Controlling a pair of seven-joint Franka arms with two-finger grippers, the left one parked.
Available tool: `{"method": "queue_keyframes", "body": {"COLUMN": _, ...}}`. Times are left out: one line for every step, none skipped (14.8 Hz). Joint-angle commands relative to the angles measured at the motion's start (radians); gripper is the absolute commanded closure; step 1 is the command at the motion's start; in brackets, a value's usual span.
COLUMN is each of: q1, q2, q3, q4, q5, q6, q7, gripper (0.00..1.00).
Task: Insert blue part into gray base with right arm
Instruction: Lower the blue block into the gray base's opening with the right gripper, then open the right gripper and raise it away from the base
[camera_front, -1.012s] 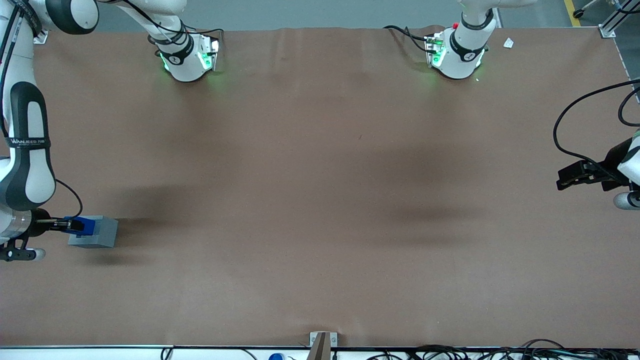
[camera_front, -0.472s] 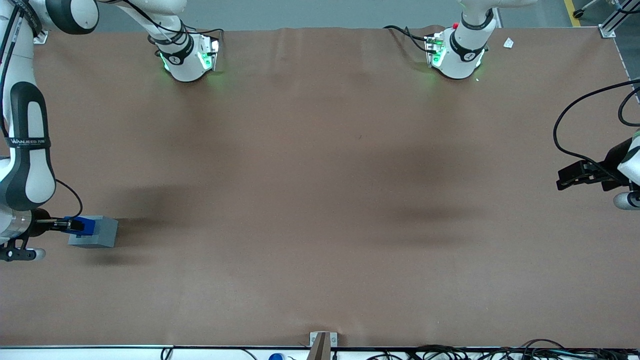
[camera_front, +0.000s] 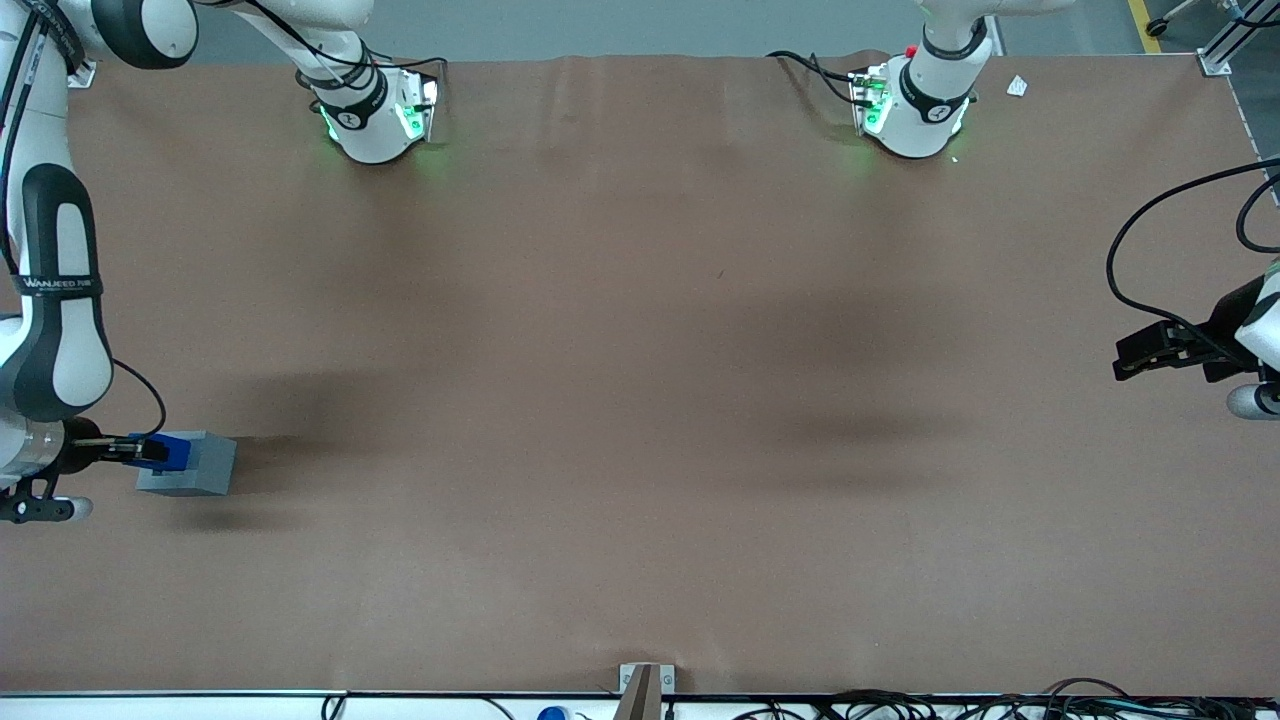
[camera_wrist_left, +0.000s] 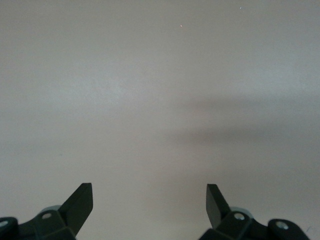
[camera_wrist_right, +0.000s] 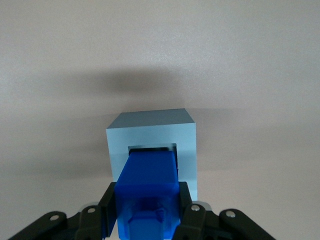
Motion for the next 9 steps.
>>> {"method": "queue_keyframes", "body": {"q1": -0.002, "q2": 0.055, "q3": 0.005, "q4": 0.014, "q5": -0.015, "q6": 0.013, "q7": -0.001, "gripper": 1.0}}
{"method": "queue_keyframes", "body": {"q1": -0.003, "q2": 0.061, "q3": 0.005, "q4": 0.014, "q5": -0.015, "q6": 0.025, "q7": -0.001, "gripper": 0.98}}
{"method": "queue_keyframes", "body": {"q1": -0.005, "q2": 0.063, "q3": 0.005, "q4": 0.014, "q5": -0.015, "q6": 0.035, "q7": -0.001, "gripper": 0.93}}
{"method": "queue_keyframes", "body": {"q1": -0.002, "q2": 0.063, "q3": 0.005, "q4": 0.014, "q5": -0.015, "q6": 0.033, "q7": 0.0, "gripper": 0.75}}
{"method": "queue_keyframes", "body": {"q1": 0.0, "q2": 0.061, "q3": 0.005, "q4": 0.014, "q5": -0.014, "q6": 0.032, "q7": 0.0, "gripper": 0.2}}
{"method": "queue_keyframes", "body": {"q1": 0.0, "q2": 0.06, "q3": 0.005, "q4": 0.014, "q5": -0.014, "q6": 0.027, "q7": 0.0, "gripper": 0.0}}
{"method": "queue_keyframes", "body": {"q1": 0.003, "q2": 0.058, "q3": 0.005, "q4": 0.014, "q5": -0.014, "q6": 0.025, "q7": 0.0, "gripper": 0.0}}
{"method": "queue_keyframes", "body": {"q1": 0.005, "q2": 0.055, "q3": 0.005, "q4": 0.014, "q5": -0.015, "q6": 0.024, "q7": 0.0, "gripper": 0.0}}
{"method": "queue_keyframes", "body": {"q1": 0.006, "q2": 0.054, "q3": 0.005, "q4": 0.014, "q5": -0.015, "q6": 0.022, "q7": 0.0, "gripper": 0.0}}
